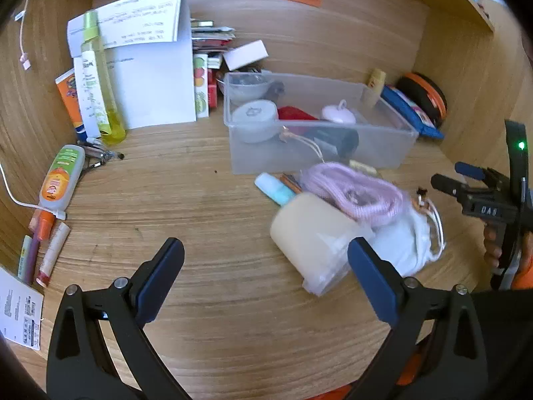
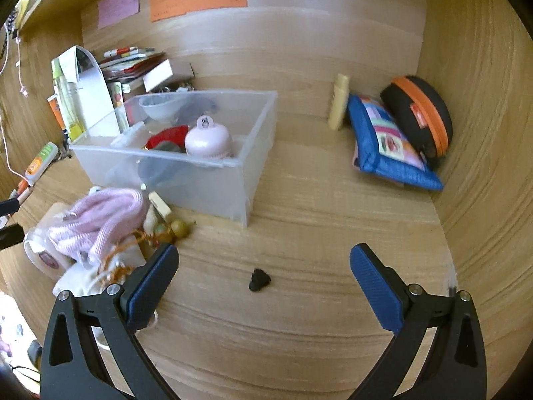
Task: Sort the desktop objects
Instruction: 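Withdraw both tools from the bin back toward the desk items, then grasp the frosted plastic jar with the left tool while the right tool grasps the black piece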
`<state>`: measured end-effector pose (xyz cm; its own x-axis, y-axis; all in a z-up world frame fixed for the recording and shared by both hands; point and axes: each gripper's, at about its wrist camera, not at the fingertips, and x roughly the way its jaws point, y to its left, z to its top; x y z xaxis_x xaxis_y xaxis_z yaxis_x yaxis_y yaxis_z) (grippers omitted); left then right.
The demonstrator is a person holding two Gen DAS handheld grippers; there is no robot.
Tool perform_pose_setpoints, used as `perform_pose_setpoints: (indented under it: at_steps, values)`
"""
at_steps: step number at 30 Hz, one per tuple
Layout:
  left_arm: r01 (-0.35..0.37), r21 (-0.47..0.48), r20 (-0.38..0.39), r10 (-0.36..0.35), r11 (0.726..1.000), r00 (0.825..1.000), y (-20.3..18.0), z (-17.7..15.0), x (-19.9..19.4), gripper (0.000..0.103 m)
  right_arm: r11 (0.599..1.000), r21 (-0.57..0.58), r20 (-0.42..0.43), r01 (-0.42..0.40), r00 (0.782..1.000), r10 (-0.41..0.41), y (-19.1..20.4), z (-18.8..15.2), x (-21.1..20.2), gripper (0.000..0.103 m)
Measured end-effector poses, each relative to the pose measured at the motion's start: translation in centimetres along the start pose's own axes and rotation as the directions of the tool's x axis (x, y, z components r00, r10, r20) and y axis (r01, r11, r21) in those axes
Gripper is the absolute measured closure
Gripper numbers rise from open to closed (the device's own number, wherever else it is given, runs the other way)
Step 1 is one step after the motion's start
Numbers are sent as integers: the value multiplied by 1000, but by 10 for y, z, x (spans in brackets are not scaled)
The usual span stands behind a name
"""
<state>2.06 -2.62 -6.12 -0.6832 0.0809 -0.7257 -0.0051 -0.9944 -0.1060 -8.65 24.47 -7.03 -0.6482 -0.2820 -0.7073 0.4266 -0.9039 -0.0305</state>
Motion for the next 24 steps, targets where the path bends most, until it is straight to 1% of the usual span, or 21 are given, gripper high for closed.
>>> perform_pose_setpoints:
  at_steps: [1,4,8,11,14,18,19,20,21,23,24]
  values:
    - [6,2,1,-6,1000,1000,-1,-1,1,1,1000,8,-9,-6,1000,6,-2,-2,1,0]
    - [52,9,-28,-51,999,998,-3,0,11,1,1000,26,-34,-8,999,9,-7,-8,4,0]
    - [57,45,-79,-53,997,995,-13,3,33,1,999,48,-61,-13,998,16,-13,-17,7,0]
    - [91,55,-107,-85,994,991,-20,4,45,1,999,51,-63,-16,998,20,-15,-23,6,0]
    - [112,65,-128,-103,992,986,-24,6,54,1,999,45,-72,-8,997,11,-16,-26,8,1]
    - [127,63,-140,-117,990,983,-26,8,61,1,998,60,-92,-16,996,22,-21,-26,17,4]
    - [129,60,-140,-120,990,983,-26,9,62,1,998,64,-100,-22,995,28,-21,-26,19,8]
    - [130,60,-139,-121,990,983,-26,9,63,1,998,63,-108,-28,994,35,-20,-25,22,14]
    - [130,60,-135,-121,990,983,-27,9,64,1,997,61,-116,-37,992,44,-20,-25,24,17]
    - [128,65,-125,-119,990,985,-27,8,65,1,997,55,-131,-47,990,54,-18,-24,29,27]
    - [126,68,-118,-117,990,986,-27,9,65,1,998,51,-137,-48,989,55,-16,-24,30,30]
